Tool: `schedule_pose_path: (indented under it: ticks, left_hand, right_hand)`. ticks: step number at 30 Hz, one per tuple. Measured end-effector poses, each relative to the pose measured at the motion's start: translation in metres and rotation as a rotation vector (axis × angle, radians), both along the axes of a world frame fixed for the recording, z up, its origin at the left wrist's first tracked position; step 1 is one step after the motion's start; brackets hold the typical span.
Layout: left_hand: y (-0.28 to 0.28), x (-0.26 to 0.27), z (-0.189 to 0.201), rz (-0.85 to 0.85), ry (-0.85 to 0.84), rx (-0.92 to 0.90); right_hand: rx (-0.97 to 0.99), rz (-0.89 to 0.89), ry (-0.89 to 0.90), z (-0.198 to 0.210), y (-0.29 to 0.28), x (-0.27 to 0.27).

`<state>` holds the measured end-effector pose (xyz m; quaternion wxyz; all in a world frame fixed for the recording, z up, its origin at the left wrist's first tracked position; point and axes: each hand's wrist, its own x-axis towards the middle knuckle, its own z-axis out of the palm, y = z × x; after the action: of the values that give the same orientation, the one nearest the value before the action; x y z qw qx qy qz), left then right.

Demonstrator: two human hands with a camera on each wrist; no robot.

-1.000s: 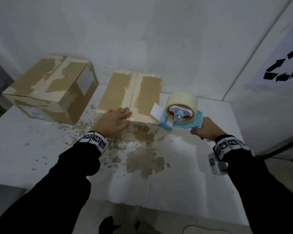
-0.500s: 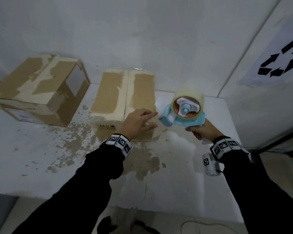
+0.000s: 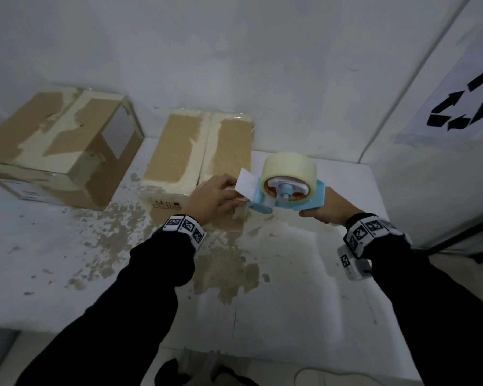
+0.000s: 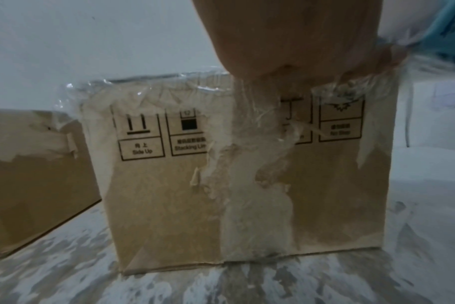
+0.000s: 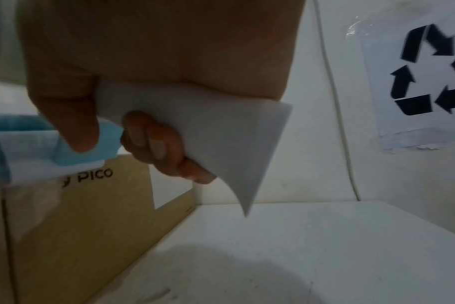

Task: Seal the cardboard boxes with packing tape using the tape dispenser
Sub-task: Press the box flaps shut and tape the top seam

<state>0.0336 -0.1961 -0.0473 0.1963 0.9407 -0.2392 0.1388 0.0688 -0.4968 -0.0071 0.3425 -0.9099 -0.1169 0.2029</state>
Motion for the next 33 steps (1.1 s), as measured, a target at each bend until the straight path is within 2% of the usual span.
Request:
schedule_pose_path:
  ticks: [6,11,13,19,20,23,24,28,33]
  left_hand:
    - [0.001,0.004,0.0,-0.002,0.104,-0.1]
    - [0.005,0.005,0.0,-0.049,0.133,-0.169]
    - [0.006,0.005,0.0,-0.047,0.137,-0.161]
    - [0.006,0.005,-0.001,-0.009,0.148,-0.169]
    - [0.007,0.005,-0.001,-0.015,0.159,-0.179]
    - [0.009,0.009,-0.003,-0.033,0.19,-0.211]
    - [0.009,0.009,-0.003,-0.038,0.192,-0.211]
    - [0.009,0.009,-0.002,-0.029,0.194,-0.186]
    - [0.007,0.006,0.004,-0.016,0.24,-0.193]
  right_hand:
    - [-0.081,0.142,-0.055,0.001,0.001,0.01]
    - [-0.11,0.169,-0.076,0.002,0.003,0.02]
    - [-0.1,0.141,-0.054,-0.004,0.003,0.014]
    - [0.02,-0.11,0.143,-0.036,0.012,-0.025]
    - [-0.022,-0.104,0.176,-0.041,0.01,-0.031]
    - [-0.373,0.034,0.18,-0.066,-0.012,-0.059]
    - [-0.38,0.019,0.186,-0.075,-0.018,-0.068]
    - [-0.189,-0.163,0.199,-0.086,-0.017,-0.083]
    - [-0.092,-0.231,0.239,-0.081,-0.001,-0.073]
